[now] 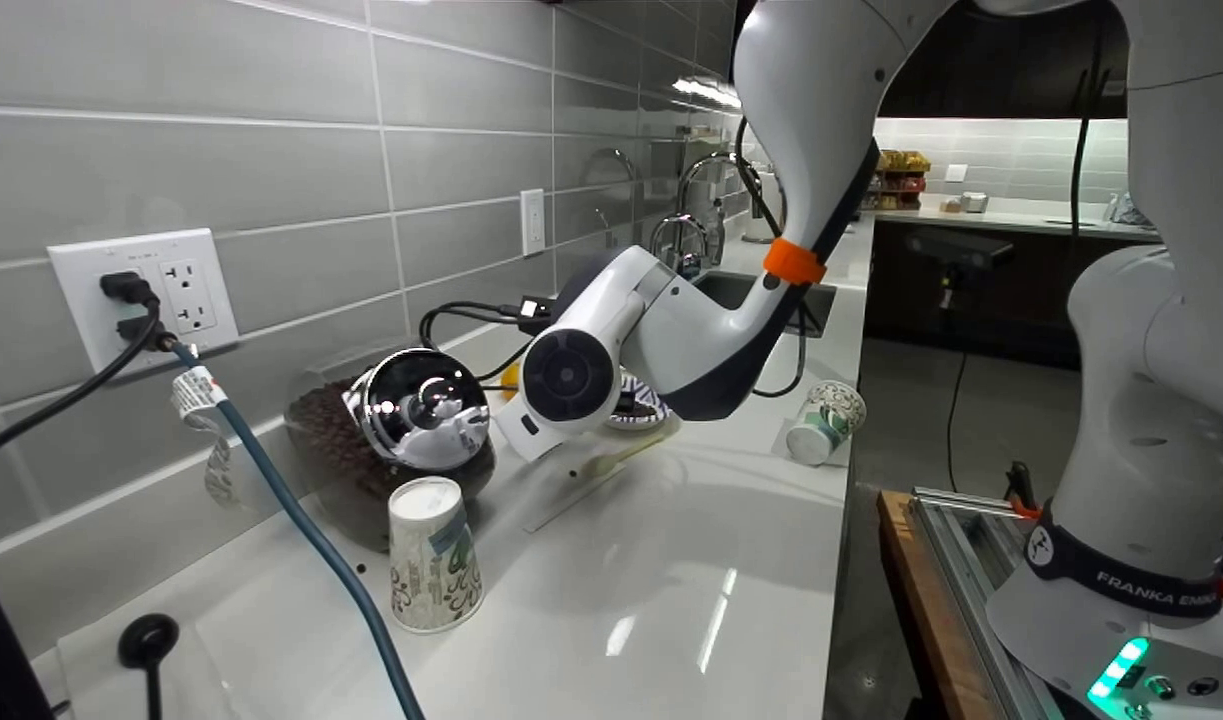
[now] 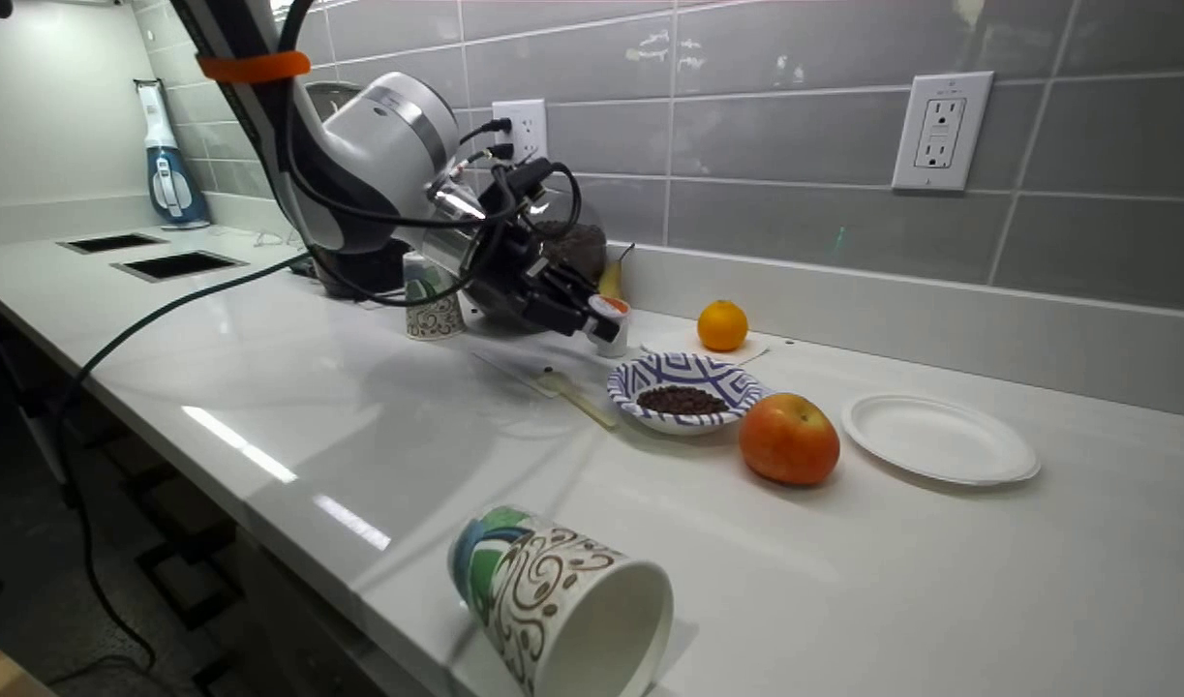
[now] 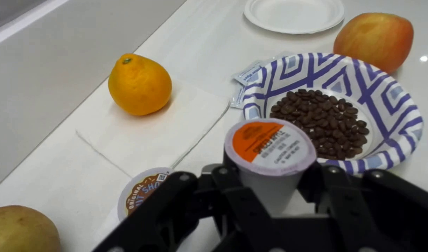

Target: Place the coffee pod upright

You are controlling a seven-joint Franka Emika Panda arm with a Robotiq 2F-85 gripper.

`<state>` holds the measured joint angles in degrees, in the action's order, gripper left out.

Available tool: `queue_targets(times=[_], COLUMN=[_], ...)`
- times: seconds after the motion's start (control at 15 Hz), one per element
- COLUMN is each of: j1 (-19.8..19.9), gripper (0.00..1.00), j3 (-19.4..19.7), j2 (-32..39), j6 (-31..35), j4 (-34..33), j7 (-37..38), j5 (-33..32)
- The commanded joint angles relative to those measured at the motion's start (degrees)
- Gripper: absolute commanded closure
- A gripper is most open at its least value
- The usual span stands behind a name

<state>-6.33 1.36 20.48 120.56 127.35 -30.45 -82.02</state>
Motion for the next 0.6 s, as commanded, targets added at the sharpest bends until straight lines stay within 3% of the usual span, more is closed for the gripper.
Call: queue_targets(times=[0.0,0.13,0.2,0.27,0.33,0.53], j1=[2.7,3.3,3.4,3.5,3.6,3.5], gripper=[0.85,0.85,0.74,0.35,0.34,0.12], j3=[-2.0,-2.4,-2.6,-2.8,-3.0,-3.8], j2=[3.3,4.3,4.6,4.9,5.1,4.3], j6=[1.8,2.5,2.7,2.8,3.1,3.6], j4=[-2.1,-2.5,-2.5,-2.5,-2.5,-1.6], j7=[0.7,1.0,1.0,1.1,1.1,1.1], j5=[-3.3,-3.7,-3.8,-3.9,-3.9,-3.3])
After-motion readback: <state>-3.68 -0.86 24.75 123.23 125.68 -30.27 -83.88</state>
